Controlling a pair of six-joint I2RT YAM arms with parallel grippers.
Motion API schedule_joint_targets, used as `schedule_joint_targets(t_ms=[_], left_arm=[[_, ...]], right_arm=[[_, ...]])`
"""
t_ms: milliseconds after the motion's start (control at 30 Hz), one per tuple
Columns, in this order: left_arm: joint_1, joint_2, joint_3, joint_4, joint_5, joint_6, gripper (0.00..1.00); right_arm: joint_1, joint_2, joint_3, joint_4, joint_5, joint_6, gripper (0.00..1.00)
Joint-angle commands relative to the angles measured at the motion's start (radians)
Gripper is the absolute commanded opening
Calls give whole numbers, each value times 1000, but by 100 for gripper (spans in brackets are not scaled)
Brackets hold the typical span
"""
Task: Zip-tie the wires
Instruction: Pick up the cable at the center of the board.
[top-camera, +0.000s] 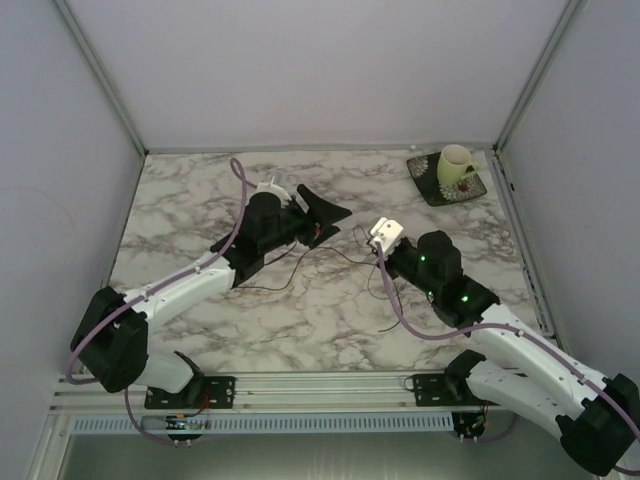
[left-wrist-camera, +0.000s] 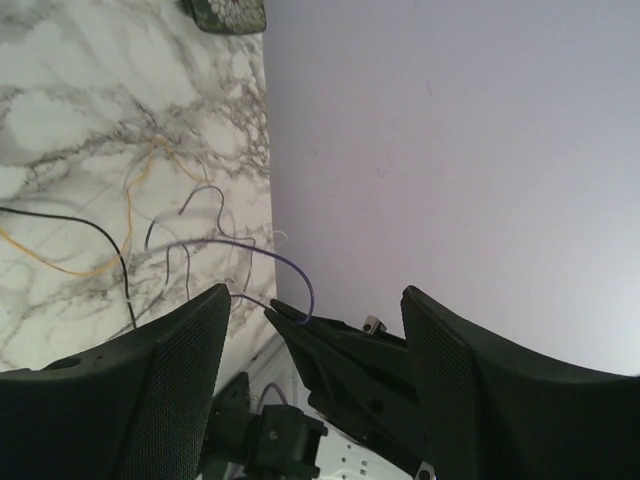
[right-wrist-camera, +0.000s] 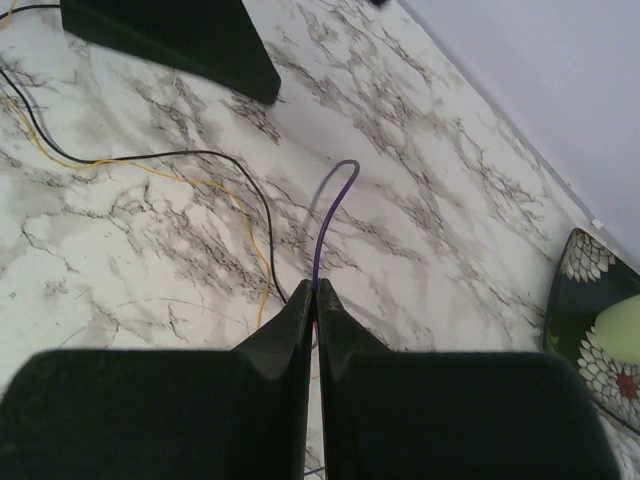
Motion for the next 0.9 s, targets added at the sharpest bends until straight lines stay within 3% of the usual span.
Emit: schedule_joint_targets(t_ms=[0, 200, 300, 600, 733, 867], left_arm=[[-26, 20, -19, 113, 68, -82, 71], [-62, 66, -10, 168, 75, -115, 71], [-69, 87, -13, 213, 73, -134, 67], [-64, 103, -17, 241, 21, -97, 29], [-29, 84, -21, 244, 5, -66, 15], [-8, 67, -16, 234, -3, -40, 9]], right_arm=[[28, 35, 62, 71, -23, -12, 0], [69, 76, 77, 105, -21, -22, 0], [94, 89, 82, 112, -18, -23, 0], [116, 41, 57, 82, 2, -9, 0], [117, 9, 38, 33, 19, -2, 0], [116, -2, 30, 10, 21, 10, 0]])
